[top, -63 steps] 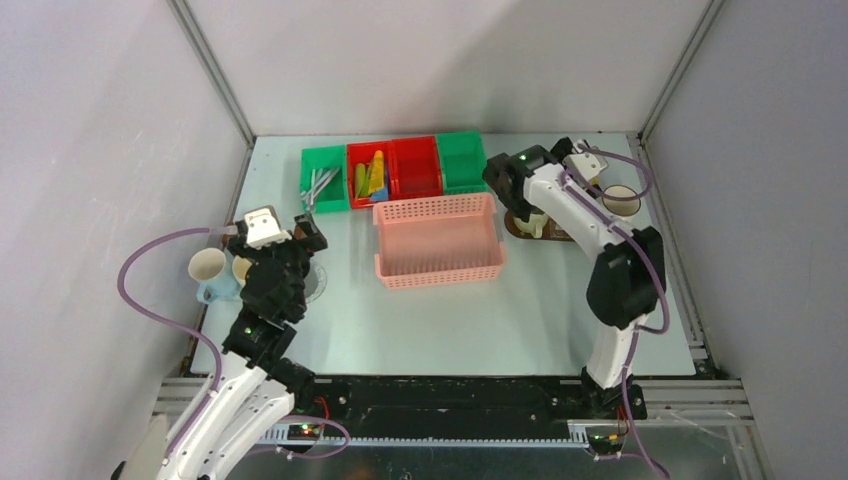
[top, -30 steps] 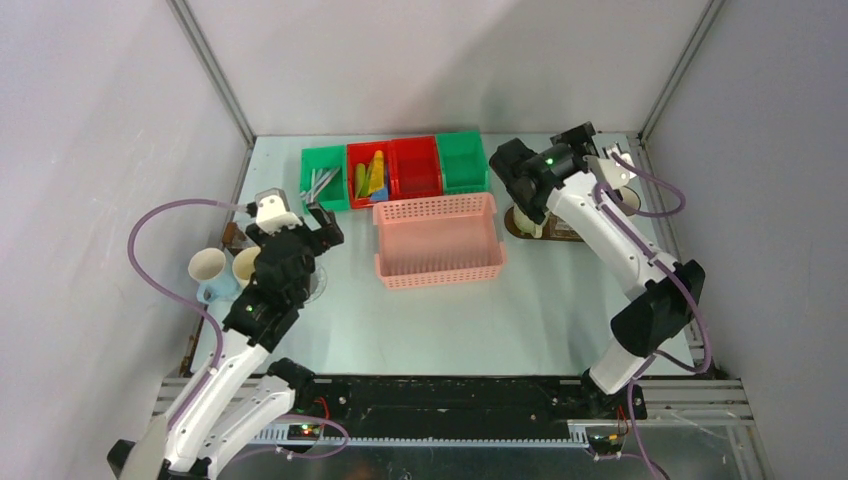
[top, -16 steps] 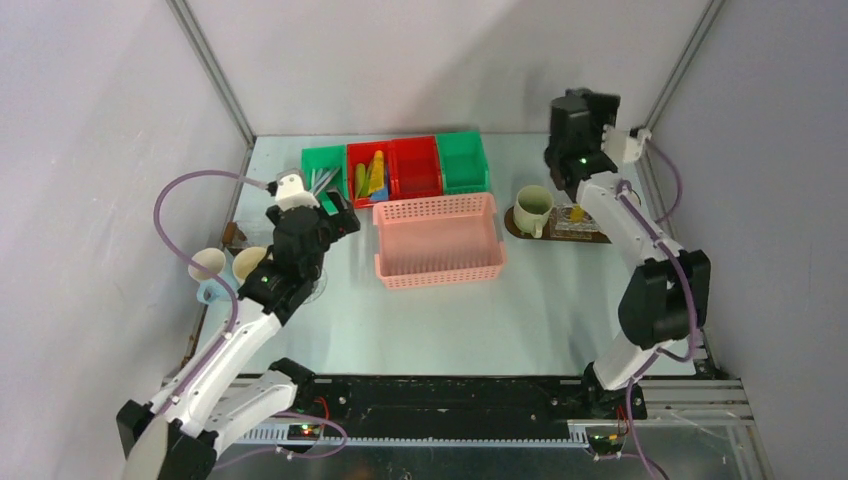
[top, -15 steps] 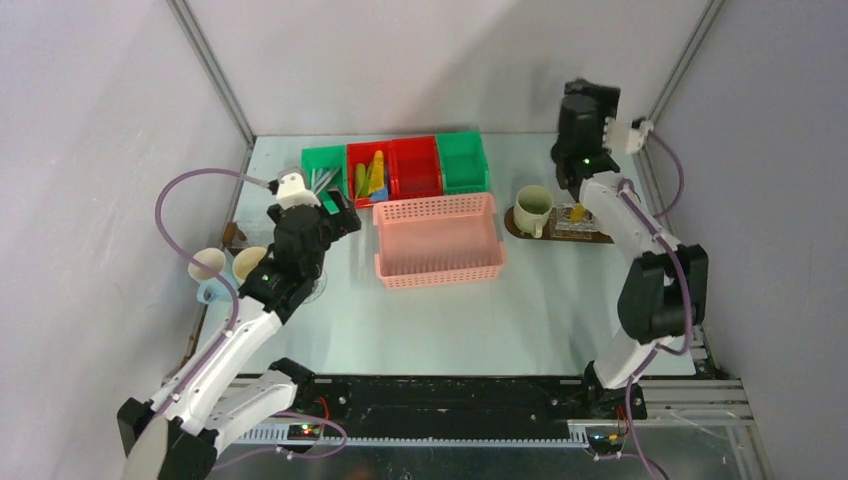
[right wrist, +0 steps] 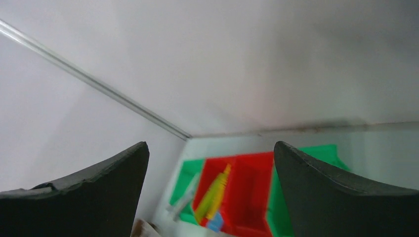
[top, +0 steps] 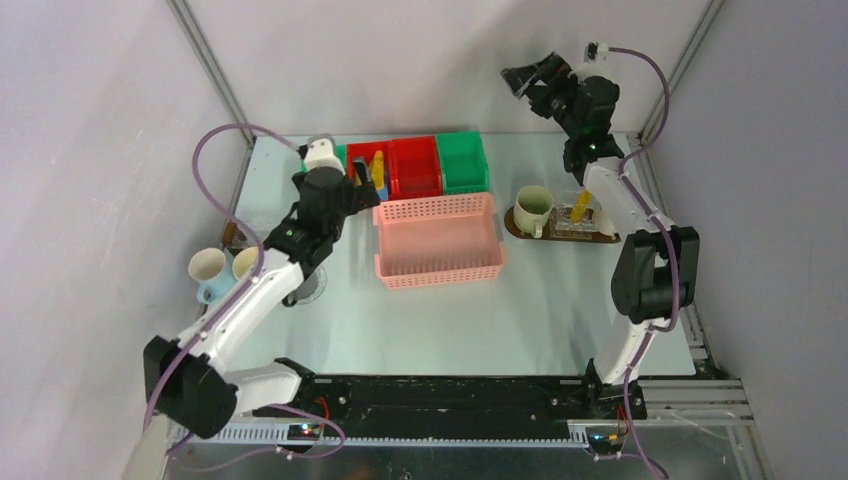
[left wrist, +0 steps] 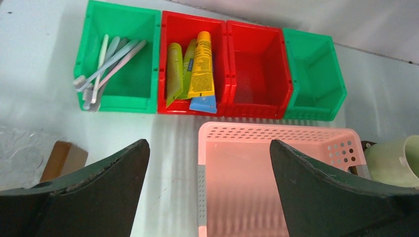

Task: Prepare toiletry sets of a toothbrush and toothpaste on the tray
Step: Pick up the toothpaste from the storage box.

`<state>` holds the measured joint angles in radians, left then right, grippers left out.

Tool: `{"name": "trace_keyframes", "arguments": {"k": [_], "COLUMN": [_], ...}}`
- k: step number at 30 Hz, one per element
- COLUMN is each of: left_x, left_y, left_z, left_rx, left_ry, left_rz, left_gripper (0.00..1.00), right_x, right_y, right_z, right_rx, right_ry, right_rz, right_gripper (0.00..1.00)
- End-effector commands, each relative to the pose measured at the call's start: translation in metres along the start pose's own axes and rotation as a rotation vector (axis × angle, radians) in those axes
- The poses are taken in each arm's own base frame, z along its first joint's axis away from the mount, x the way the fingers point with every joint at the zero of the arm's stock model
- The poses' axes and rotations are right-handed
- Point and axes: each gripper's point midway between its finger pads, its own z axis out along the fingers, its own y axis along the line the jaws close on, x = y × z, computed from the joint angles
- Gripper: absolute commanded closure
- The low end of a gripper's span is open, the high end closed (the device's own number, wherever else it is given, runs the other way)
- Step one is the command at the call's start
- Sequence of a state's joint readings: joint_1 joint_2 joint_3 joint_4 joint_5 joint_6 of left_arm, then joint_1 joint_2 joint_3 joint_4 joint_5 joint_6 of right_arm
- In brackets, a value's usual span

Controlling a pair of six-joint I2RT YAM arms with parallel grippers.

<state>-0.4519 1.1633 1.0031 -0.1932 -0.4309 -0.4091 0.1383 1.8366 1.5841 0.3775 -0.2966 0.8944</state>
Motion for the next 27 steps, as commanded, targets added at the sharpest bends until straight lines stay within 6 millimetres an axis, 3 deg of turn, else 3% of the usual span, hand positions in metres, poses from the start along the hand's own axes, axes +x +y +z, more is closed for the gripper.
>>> {"name": "trace_keyframes", "arguments": {"k": [1,5,13,20,27], "left_x": [-0.015,-0.014,-0.005,0.019,0.048], "left_y": [-0.017,-0.018,-0.017,-0.007,0.006], "left_z": [0.02,0.048,0.109,0.155,0.182], "left_rx": [0.033,0.036,0.018,-0.035,-0.06], "left_ry": [0.011,0.071,0.198,0.281,0.347], "left_rz": [0.033,0.03,0.045,0.153,0.247], "left_gripper": [0.02,0.02,0.09,0.16,0.3], "right_x": [0.0,0.006,0.028,0.041,0.047], "right_y": [0.026,0.015,-0.022,-0.027,-0.03], "right_z": [-0.02,-0.028,-0.053,-0.07,-0.081], "right_rx": [-0.028,0.059,0.237,0.312,0.345], "right_ry": [0.113,0.206,0.32,0.345,0.345], "right_rz": [-0.384,-0.562,-0.633,-0.687,-0.677], "right_gripper": [0.01,0.01,0.01,0.01,0.0]}}
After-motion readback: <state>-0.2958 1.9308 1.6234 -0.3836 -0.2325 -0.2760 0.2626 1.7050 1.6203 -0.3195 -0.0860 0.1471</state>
